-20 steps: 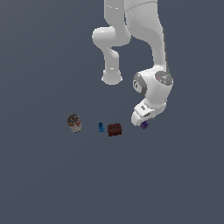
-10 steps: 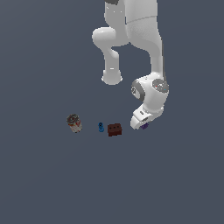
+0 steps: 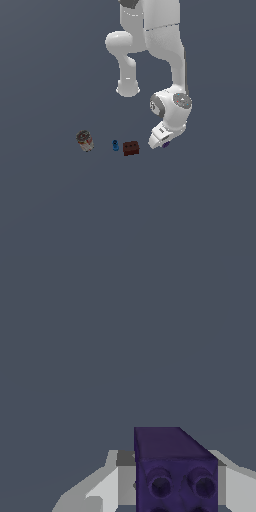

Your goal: Pick up a designated object from a clutter of objects.

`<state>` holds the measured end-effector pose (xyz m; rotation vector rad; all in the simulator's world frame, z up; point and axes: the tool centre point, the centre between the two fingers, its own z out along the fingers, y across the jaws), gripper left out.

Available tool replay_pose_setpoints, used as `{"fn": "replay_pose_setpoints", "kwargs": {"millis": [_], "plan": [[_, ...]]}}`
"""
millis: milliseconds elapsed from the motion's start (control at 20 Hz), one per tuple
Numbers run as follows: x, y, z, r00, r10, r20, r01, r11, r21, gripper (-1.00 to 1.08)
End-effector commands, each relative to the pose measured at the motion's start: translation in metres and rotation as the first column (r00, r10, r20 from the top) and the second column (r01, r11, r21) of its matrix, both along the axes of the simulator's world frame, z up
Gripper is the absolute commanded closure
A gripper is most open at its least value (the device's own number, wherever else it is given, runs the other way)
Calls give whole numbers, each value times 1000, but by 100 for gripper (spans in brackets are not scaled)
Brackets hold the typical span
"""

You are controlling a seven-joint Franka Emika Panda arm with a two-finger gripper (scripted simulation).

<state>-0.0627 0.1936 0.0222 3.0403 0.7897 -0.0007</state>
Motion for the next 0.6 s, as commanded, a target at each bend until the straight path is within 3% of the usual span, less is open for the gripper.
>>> {"fn": "replay_pose_setpoints", "kwargs": {"millis": [0,550], "plan": [[0,0,0,1000,0,0,0,1000,0,108],[3,-10,8,1000,0,0,0,1000,0,108]]}}
